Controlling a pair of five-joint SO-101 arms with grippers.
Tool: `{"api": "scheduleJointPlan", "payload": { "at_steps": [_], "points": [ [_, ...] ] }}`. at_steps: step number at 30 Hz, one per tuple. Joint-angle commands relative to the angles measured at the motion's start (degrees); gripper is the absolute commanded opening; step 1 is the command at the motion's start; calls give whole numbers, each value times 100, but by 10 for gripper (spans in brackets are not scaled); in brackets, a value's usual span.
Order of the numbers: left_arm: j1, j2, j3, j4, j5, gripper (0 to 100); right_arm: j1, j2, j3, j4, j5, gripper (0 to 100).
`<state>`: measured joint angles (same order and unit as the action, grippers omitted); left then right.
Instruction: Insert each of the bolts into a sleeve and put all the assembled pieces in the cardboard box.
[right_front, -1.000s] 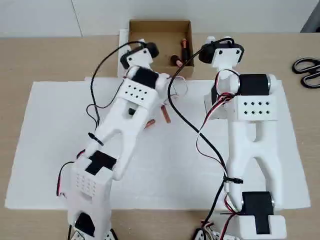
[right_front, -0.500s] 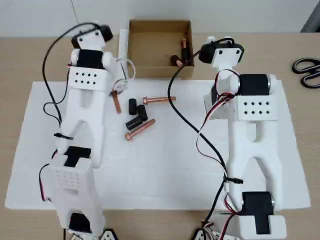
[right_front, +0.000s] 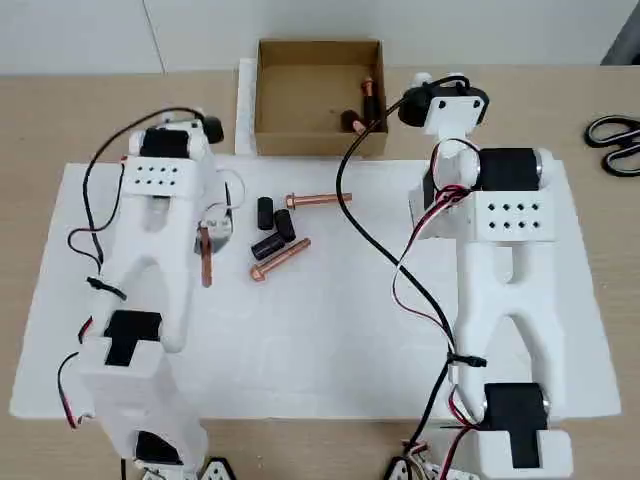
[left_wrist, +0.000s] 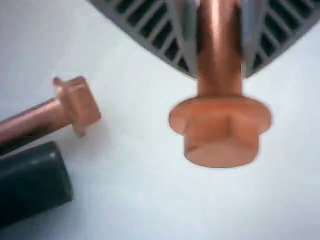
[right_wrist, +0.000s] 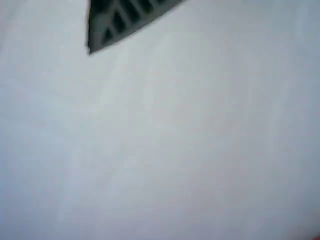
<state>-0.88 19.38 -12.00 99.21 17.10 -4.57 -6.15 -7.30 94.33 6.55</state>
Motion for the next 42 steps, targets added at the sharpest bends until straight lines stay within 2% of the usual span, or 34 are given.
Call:
{"api": "scheduleJointPlan", "payload": {
  "at_steps": [1,10,18,24,42],
  "points": [
    [-141,-404,365,97,-273,5,-31,-277,-264,-13,9,288],
    [-246,-404,1411,-791,-431,5,-31,-277,-264,-13,9,288],
    [-273,-404,1596,-598,-985,9,-31,-277,-264,-13,9,288],
    [-281,-448,1701,-712,-1002,114,-31,-277,-264,-13,18,288],
    [-290,-413,1719,-1020,-985,115,-4,-277,-264,-4,26,288]
  ]
}}
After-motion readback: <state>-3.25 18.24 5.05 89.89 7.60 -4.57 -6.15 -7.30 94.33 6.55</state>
